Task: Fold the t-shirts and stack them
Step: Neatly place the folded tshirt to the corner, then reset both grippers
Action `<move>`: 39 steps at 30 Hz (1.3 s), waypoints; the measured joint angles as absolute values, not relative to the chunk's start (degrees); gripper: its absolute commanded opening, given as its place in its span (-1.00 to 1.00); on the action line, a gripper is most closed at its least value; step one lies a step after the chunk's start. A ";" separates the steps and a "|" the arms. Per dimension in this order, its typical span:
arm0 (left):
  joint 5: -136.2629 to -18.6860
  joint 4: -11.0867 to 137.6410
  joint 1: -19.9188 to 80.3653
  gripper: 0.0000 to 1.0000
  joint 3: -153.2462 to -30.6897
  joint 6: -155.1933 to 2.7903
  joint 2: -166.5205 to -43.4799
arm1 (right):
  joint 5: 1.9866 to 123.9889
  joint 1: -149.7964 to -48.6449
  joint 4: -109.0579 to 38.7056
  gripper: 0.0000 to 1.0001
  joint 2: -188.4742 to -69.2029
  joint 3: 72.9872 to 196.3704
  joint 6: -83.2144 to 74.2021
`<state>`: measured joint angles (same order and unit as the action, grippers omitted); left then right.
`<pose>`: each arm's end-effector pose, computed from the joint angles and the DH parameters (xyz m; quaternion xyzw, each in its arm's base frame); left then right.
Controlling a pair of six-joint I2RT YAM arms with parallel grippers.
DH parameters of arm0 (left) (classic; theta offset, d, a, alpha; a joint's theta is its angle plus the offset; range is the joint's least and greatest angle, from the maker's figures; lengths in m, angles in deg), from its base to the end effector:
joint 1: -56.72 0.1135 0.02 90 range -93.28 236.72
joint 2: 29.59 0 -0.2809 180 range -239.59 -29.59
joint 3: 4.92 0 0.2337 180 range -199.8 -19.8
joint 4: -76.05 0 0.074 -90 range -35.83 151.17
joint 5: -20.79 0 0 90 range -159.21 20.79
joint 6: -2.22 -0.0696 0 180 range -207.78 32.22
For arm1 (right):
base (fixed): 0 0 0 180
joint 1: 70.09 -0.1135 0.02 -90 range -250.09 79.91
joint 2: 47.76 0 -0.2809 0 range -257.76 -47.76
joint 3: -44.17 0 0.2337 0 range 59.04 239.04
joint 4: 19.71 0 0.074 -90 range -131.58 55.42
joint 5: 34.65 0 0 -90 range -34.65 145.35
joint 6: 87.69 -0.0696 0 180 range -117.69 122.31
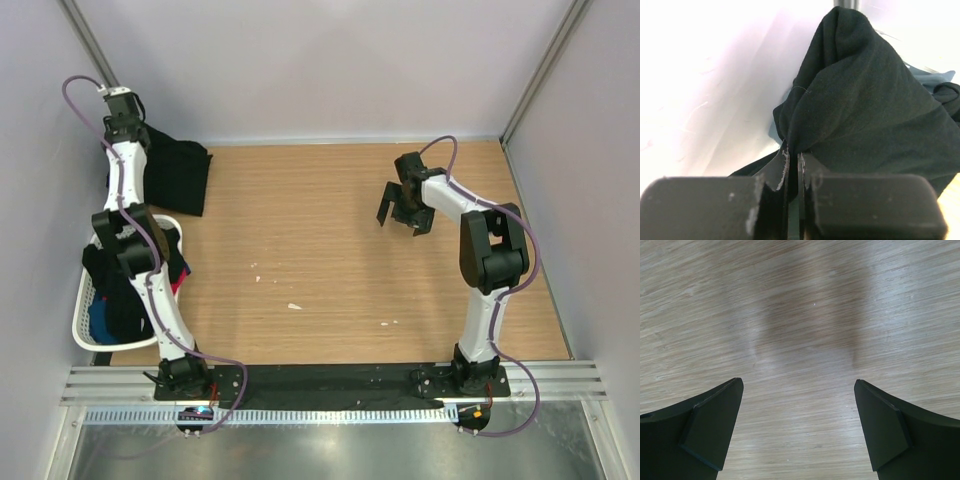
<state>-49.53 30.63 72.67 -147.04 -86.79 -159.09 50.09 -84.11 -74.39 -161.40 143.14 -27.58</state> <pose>0.5166 0.1720 0.3057 -0.2083 0.8436 0.2102 0.4481 0.3986 0.0930 0.1775 0.1438 0.9722 0.0251 0.1829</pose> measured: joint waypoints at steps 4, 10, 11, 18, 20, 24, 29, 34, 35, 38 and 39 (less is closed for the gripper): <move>-45.53 31.33 71.99 0.15 -147.00 -88.56 -159.09 | 50.11 -84.11 -74.57 0.99 -161.40 143.16 -27.56; -41.64 34.04 72.41 0.94 -146.12 -88.75 -158.93 | 50.33 -84.11 -74.76 0.99 -161.42 143.51 -27.52; -41.51 34.06 72.45 0.95 -145.64 -88.69 -158.74 | 50.37 -84.11 -74.76 0.99 -161.42 143.60 -27.49; -45.09 33.93 72.45 0.99 -137.42 -84.58 -153.58 | 51.01 -84.11 -74.79 0.99 -161.36 143.71 -26.36; -48.18 34.04 72.36 0.99 -131.41 -81.96 -149.49 | 51.23 -84.11 -74.70 0.99 -161.12 143.71 -26.05; -54.54 34.08 71.57 0.99 -120.22 -77.85 -140.97 | 52.41 -84.11 -73.69 0.99 -158.87 143.71 -25.05; -63.87 33.60 69.08 1.00 -110.78 -74.11 -130.26 | 53.59 -84.11 -72.10 0.99 -151.74 143.90 -23.71; -73.11 34.06 66.81 0.99 -103.33 -69.63 -117.36 | 54.07 -84.11 -69.76 0.99 -140.92 145.06 -22.44; -74.21 33.64 66.81 1.00 -102.01 -68.93 -114.83 | 54.11 -84.11 -69.34 1.00 -139.00 145.28 -22.16; -76.22 31.59 66.98 1.00 -99.74 -67.49 -107.35 | 53.94 -84.11 -68.86 0.99 -132.60 146.57 -21.77; -76.63 30.74 67.03 1.00 -99.57 -67.20 -105.34 | 53.76 -84.11 -68.86 0.99 -130.83 146.94 -21.75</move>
<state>-76.63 30.74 67.03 -99.57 -67.20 -105.34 53.76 -84.11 -68.86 -130.83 146.94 -21.75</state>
